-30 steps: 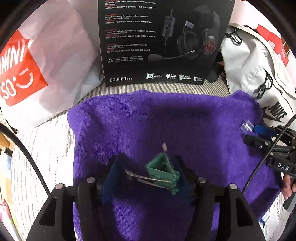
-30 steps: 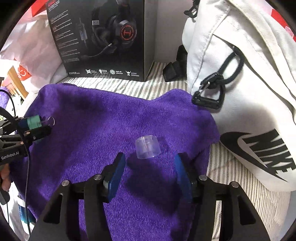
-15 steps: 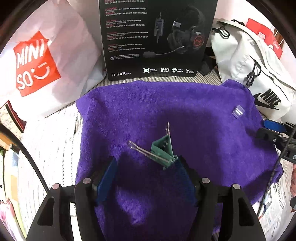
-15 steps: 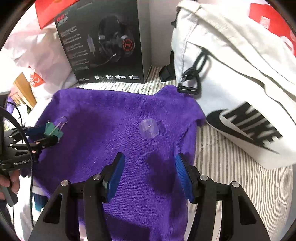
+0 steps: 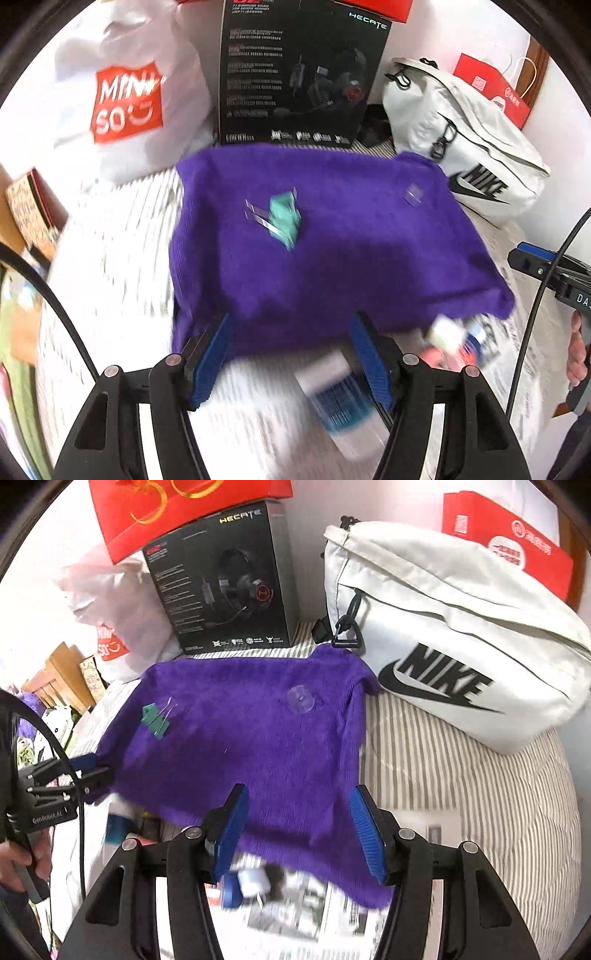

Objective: Organize rigid objects
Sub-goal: 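Move the left tool to the white balm tube and grasp it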

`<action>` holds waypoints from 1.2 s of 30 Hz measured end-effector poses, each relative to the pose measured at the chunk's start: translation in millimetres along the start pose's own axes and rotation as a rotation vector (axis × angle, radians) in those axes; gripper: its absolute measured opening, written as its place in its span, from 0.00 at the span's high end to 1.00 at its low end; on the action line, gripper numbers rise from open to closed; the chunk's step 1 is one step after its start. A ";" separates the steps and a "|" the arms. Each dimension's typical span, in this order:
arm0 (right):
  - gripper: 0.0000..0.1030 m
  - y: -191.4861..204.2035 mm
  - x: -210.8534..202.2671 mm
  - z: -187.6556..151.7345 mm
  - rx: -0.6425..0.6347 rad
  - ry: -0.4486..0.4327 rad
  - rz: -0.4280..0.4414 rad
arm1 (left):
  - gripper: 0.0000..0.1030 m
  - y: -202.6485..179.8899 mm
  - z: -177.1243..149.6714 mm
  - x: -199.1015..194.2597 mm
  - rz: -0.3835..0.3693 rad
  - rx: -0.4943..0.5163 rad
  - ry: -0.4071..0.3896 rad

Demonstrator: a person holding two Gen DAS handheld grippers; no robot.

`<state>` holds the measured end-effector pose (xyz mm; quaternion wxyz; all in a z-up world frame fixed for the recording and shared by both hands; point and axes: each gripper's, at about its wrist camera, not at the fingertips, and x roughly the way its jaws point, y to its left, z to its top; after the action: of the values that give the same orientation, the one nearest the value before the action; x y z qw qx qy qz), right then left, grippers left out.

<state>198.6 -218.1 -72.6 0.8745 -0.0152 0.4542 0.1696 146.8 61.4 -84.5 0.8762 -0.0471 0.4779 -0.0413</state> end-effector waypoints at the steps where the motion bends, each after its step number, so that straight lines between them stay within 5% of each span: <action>1: 0.45 0.5 -4.8 -4.0 0.000 -0.002 0.003 | 0.37 -1.2 -5.2 -1.2 -0.010 -0.009 0.004; 14: 0.45 -3.0 -43.2 -57.5 0.037 0.011 0.028 | 0.34 -17.4 -50.0 15.9 0.024 -0.028 0.115; 23: 0.45 -12.0 -46.9 -86.4 0.074 0.033 0.040 | 0.35 -18.3 -59.3 13.5 0.072 0.030 0.086; 26: 0.45 -12.7 -46.8 -91.5 0.080 0.037 0.045 | 0.37 -20.9 -58.1 16.3 0.093 0.049 0.076; 30: 0.45 -10.1 -45.5 -94.1 0.058 0.041 0.029 | 0.61 -21.0 -57.2 15.7 0.119 0.071 0.052; 36: 0.45 -5.1 -38.8 -93.8 0.046 0.058 0.033 | 0.60 -15.6 -44.9 21.1 0.100 0.040 0.040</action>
<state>105.6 -250.8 -97.3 0.8582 0.0075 0.4833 0.1728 120.0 41.5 -124.4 0.8681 -0.0047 0.4963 -0.0082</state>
